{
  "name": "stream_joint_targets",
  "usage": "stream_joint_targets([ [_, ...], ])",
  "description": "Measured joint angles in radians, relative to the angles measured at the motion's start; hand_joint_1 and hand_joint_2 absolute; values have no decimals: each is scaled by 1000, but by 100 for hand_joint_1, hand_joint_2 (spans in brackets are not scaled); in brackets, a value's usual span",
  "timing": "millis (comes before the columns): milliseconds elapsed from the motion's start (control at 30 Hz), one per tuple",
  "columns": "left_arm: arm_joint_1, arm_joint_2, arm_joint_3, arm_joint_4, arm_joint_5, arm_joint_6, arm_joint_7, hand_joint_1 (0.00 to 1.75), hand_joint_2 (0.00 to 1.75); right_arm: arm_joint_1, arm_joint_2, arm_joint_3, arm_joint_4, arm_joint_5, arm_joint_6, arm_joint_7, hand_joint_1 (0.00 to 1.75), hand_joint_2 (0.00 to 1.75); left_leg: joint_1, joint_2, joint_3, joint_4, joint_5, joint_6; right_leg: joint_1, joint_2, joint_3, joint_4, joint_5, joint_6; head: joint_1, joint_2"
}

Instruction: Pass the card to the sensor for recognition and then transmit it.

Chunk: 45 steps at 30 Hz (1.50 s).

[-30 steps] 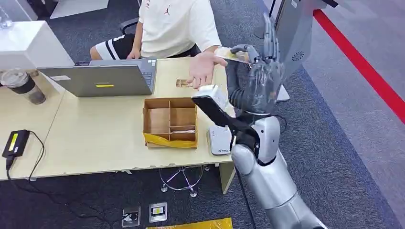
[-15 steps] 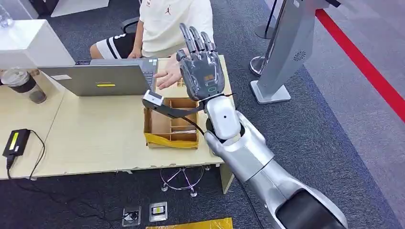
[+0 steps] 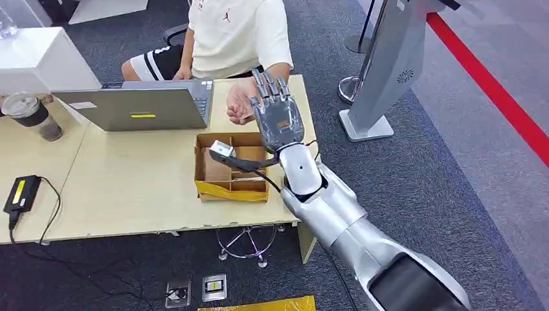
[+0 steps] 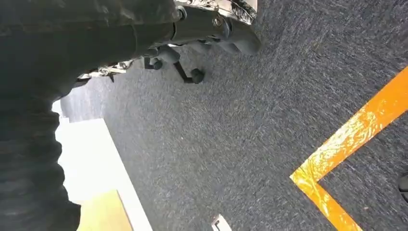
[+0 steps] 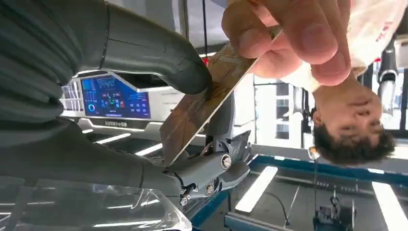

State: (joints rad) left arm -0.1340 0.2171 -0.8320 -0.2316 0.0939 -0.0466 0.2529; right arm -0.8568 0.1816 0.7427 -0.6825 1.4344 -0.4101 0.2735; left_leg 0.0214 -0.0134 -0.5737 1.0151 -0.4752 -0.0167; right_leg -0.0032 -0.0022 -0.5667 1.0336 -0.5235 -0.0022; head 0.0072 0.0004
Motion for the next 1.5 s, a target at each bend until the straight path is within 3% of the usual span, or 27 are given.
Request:
stream_joint_targets([
  [267, 0, 0, 0, 0, 26, 2, 23, 0, 175, 6, -14, -3, 61, -17, -62, 19, 0, 175, 0, 1, 0, 0, 0, 0, 0, 2, -1, 0, 0, 0, 0, 0],
  [467, 2, -1, 0, 0, 43, 7, 37, 0, 175, 29, -26, -31, 69, -78, -137, -6, 0, 175, 0, 1, 0, 0, 0, 0, 0, 2, -1, 0, 0, 0, 0, 0],
  [667, 8, 0, 0, 0, 50, 10, 42, 0, 175, 113, -91, -98, -38, -203, -152, -29, 0, 175, 0, 2, 0, 0, 0, 0, 0, 2, -1, 0, 0, 0, 0, 0],
  [867, 12, 0, 0, 0, 71, 23, 58, 0, 175, 211, -164, -180, -165, -393, -199, -52, 0, 175, 0, 4, 0, 0, -1, 1, -1, 2, -1, -1, 0, 0, 0, 0],
  [1000, 13, 0, 1, 0, 89, 36, 81, 0, 175, 268, -201, -235, -220, -622, -250, -131, 0, 175, 0, 4, 0, 0, -1, 1, -1, 2, -1, -1, 0, 0, 0, 0],
  [1167, 13, 1, 3, 0, 103, 50, 96, 0, 175, 315, -227, -248, -299, -758, -276, -206, 0, 175, 0, 5, 0, 0, -1, 1, 0, 3, -1, -1, 0, 0, 0, 0],
  [1500, 13, 6, 4, 0, 113, 54, 98, 0, 175, 365, -232, -201, -460, -701, -241, -221, 0, 175, 0, 5, 0, 0, -1, 1, 0, 3, -1, 0, 0, 0, 0, 0],
])
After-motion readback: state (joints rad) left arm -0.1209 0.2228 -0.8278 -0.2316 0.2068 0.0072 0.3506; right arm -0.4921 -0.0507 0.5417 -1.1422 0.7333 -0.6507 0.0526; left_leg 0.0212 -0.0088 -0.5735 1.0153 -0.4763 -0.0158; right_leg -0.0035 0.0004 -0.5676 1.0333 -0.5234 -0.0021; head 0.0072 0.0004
